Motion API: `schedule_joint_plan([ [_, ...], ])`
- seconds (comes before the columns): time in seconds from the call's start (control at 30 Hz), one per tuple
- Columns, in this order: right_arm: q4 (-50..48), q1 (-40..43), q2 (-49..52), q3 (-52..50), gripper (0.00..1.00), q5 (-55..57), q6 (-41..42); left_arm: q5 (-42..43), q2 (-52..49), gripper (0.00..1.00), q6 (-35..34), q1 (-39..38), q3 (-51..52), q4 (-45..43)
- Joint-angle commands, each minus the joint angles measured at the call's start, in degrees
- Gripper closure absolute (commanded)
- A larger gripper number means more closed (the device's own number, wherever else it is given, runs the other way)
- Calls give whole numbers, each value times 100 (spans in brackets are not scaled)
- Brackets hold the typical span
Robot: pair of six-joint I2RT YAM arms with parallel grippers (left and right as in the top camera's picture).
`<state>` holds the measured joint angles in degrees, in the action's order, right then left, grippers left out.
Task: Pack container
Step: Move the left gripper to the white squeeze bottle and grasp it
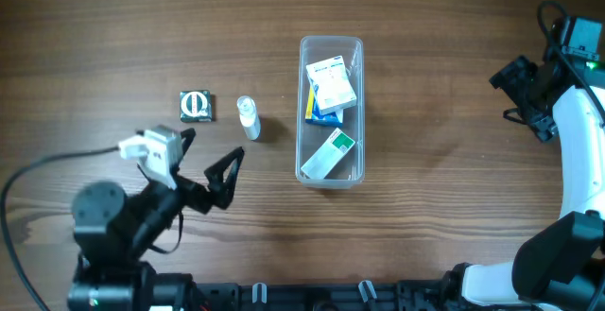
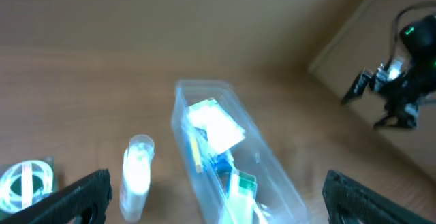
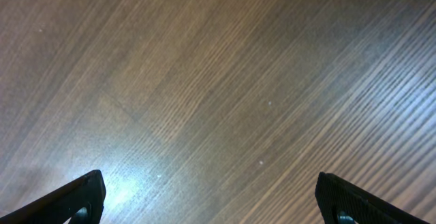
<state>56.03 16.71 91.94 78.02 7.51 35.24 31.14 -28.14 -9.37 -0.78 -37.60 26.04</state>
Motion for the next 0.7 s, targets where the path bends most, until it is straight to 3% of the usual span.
schedule_joint_plan([
  [0.0,-11,9,48,-15,0,-52,-39,-350,-1257,0,551,26,-1591,1694],
  [0.07,-11,9,48,-15,0,-52,-39,-476,-2081,0,758,26,-2356,2824],
  [0.17,-11,9,48,-15,0,-52,-39,129,-2559,0,223,26,-2474,2811],
  [0.23,-11,9,48,-15,0,-55,-39,72,-2728,1,225,2,-2479,2745],
  [0.3,-13,9,48,-15,0,-52,-39,-623,-2848,1,35,-264,-2490,2833],
  [0.47,-13,9,48,-15,0,-52,-39,-3609,-4214,0,-1222,-1915,-3185,3366],
  [0.67,-13,9,48,-15,0,-52,-39,-3703,-5987,0,-1021,-1714,-4129,3200],
])
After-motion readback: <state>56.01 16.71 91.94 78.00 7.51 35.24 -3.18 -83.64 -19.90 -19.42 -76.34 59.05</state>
